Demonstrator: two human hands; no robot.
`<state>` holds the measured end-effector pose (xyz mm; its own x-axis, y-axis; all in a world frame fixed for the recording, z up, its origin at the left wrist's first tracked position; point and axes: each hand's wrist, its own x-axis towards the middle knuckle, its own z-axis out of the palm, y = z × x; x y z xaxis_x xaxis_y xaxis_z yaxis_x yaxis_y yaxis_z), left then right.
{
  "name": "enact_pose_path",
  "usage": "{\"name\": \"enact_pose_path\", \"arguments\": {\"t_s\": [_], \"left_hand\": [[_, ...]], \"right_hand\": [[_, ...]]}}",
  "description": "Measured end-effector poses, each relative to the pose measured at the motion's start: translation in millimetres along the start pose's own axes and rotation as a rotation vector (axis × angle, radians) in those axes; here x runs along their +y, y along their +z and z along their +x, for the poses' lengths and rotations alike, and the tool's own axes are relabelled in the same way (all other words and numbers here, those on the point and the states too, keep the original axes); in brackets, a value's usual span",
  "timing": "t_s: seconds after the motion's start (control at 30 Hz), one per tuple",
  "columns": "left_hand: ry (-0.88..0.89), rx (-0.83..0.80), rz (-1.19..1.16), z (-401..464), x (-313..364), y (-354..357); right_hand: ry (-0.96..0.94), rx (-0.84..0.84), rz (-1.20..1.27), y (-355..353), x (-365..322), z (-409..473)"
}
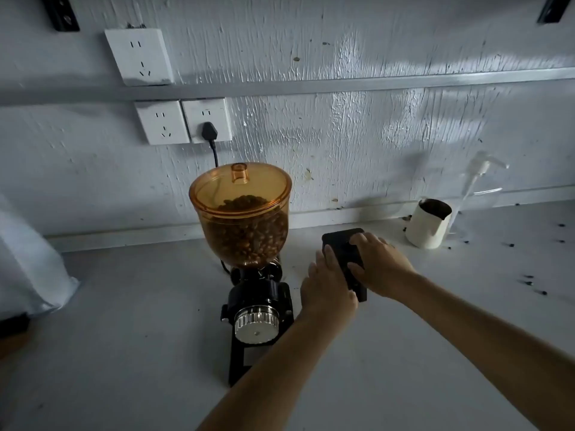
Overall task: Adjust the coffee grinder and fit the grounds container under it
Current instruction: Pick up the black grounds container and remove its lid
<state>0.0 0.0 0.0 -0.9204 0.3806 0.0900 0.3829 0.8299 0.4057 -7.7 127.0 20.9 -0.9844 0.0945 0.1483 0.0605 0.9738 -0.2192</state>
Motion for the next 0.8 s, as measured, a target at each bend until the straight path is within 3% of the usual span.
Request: {"name": "enact_pose_path", "arguments": {"t_s": [0.17,0.33,0.57,0.8], "left_hand": [[-0.06,-0.157,-0.085,5.9,-15.8,17.2],[-0.14,-0.177,-0.436,13.8,-18.6,27.8],[-0.252,-0.034,-0.724,20.0,-11.1,36.4],[-0.36,0.046,-0.863,14.9,-19.1,44.1]], "right_hand": [[0.103,-0.111,0.016,21.0,8.9,12.9],[0.107,-0.194,-0.15,28.1,11.9,22.8],[-0.036,-0.275,-0.346,13.8,6.1,26.0],[-0.102,-0.268,-0.424,12.1,-13.4,14.0]]}}
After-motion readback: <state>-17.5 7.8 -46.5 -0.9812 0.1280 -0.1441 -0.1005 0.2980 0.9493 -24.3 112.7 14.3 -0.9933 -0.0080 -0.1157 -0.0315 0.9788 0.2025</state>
